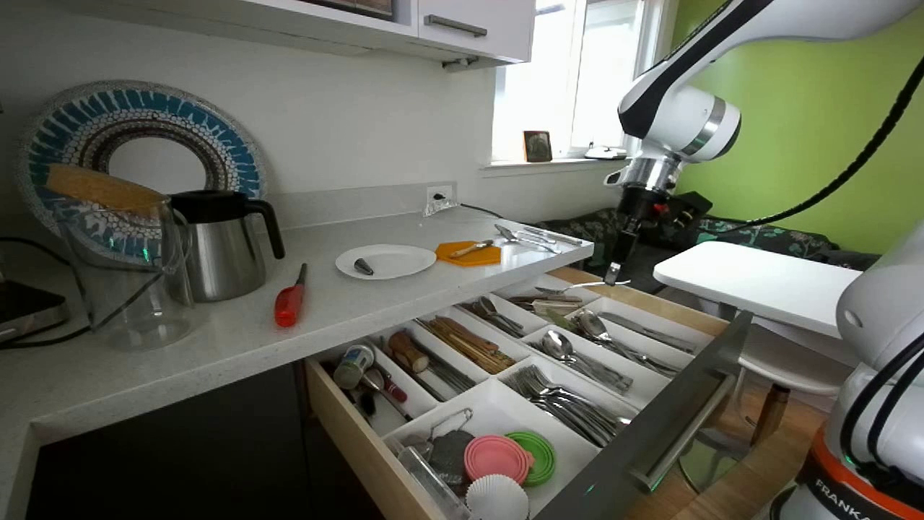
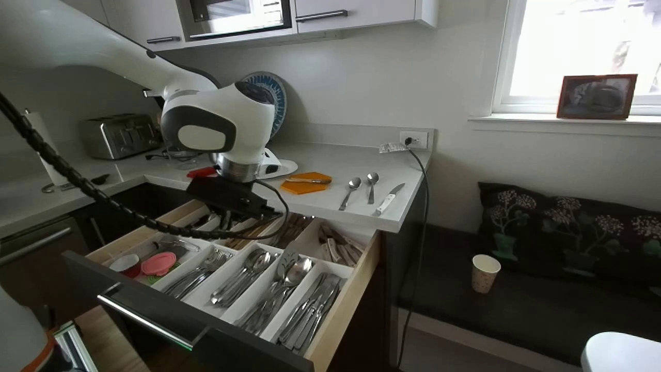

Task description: Pick up the silver spoon from the orange lunch box lid from and put it in the open drawer

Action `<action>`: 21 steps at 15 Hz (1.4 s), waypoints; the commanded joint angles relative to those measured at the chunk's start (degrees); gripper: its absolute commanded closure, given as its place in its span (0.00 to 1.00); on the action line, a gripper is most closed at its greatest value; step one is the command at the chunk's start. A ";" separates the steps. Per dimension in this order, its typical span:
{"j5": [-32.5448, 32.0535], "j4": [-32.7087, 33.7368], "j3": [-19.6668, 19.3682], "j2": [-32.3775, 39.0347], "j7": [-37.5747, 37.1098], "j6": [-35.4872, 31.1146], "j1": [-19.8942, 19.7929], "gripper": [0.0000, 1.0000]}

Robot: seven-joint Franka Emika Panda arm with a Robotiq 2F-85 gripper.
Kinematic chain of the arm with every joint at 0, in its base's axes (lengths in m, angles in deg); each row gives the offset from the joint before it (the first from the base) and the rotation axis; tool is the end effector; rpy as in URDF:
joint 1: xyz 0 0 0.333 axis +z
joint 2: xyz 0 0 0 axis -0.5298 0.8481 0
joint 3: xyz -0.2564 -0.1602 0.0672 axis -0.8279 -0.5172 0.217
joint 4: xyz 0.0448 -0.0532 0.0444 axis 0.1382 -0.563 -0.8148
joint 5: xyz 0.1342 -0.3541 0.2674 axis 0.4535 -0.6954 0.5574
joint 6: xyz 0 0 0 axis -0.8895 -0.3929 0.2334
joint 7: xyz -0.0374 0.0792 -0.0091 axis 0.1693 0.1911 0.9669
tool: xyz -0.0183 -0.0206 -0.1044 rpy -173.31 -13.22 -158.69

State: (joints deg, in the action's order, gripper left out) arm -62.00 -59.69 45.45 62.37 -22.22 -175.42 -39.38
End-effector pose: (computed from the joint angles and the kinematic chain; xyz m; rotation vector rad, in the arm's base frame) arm 0.4534 -0.1220 0.3103 -2.5536 -0.8144 -0.0924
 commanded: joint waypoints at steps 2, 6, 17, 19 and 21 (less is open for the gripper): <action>-1.24 -1.57 0.38 2.21 -4.39 -8.25 0.78 0.96; 0.56 -1.15 1.54 6.72 -8.55 -16.34 2.37 0.96; 12.56 0.93 7.91 18.55 -13.26 -38.19 5.63 0.96; 16.77 1.51 9.76 20.13 -11.43 -41.44 5.52 0.96; 14.37 0.79 9.28 18.80 -12.60 -39.95 5.29 0.85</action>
State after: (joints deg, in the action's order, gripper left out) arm -47.58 -58.89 54.75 81.20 -34.82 -215.41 -34.09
